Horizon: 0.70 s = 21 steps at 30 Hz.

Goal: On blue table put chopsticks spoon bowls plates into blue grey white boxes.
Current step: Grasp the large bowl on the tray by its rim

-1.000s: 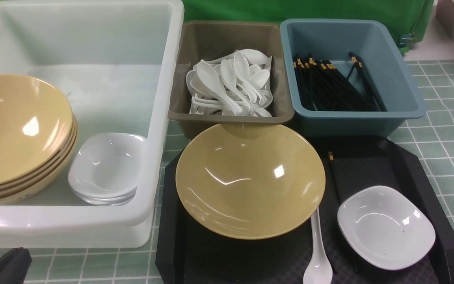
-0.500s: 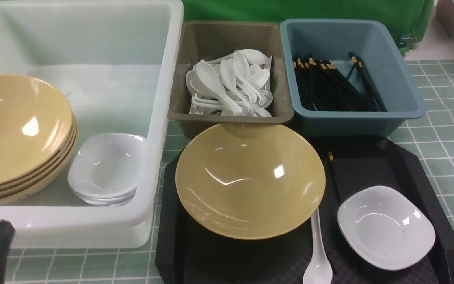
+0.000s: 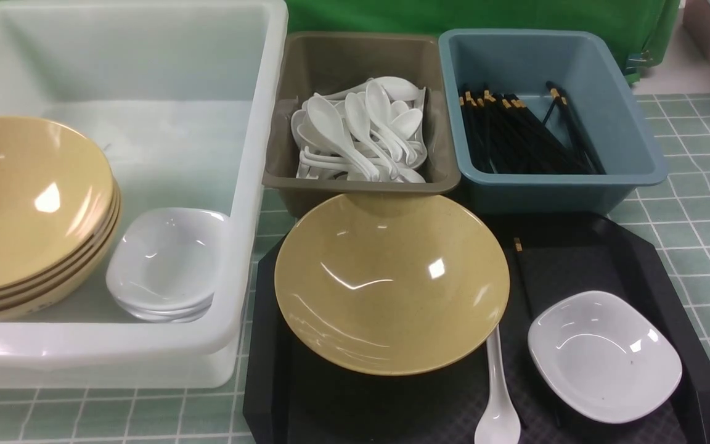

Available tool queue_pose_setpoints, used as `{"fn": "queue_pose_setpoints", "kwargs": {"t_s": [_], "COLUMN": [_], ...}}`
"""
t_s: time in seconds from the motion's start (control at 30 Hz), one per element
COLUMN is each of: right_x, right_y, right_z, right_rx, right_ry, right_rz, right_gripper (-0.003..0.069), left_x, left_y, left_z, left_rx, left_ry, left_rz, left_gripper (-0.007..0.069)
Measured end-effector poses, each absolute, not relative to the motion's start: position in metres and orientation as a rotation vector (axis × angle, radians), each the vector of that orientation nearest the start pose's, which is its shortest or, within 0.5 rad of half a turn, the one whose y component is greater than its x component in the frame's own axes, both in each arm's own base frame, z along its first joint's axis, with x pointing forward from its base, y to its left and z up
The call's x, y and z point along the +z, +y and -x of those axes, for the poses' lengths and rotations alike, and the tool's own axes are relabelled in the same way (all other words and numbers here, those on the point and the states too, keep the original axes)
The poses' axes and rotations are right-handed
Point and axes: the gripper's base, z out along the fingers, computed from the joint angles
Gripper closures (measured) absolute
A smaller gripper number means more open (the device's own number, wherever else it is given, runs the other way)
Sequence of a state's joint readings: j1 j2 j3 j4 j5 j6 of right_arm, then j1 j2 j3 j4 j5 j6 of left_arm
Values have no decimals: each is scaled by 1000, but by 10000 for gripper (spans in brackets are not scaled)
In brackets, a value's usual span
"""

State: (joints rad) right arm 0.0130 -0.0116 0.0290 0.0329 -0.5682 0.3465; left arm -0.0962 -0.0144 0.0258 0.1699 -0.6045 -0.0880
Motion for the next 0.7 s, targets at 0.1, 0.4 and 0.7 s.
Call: {"fn": "queue_pose_setpoints", "kwargs": {"t_s": [0.1,0.4,0.7], "right_x": [255,331,329], "right_y": [-1,1,1], "right_z": [-38,-33,-58], "right_rx": [375,164,77], "right_ry": [908,1081,1402], "right_rz": [-193,-81,-50], "right_gripper": [517,517,527], "left_x": [270,372,367], "left_y": [-8,-6,-18], "left_z": [-33,-56,-146], "left_rx": [-175,-249,-277], "left_ry": [902,1021,1356], "left_rz": [-69,32,47], "left_gripper": [622,622,622]}}
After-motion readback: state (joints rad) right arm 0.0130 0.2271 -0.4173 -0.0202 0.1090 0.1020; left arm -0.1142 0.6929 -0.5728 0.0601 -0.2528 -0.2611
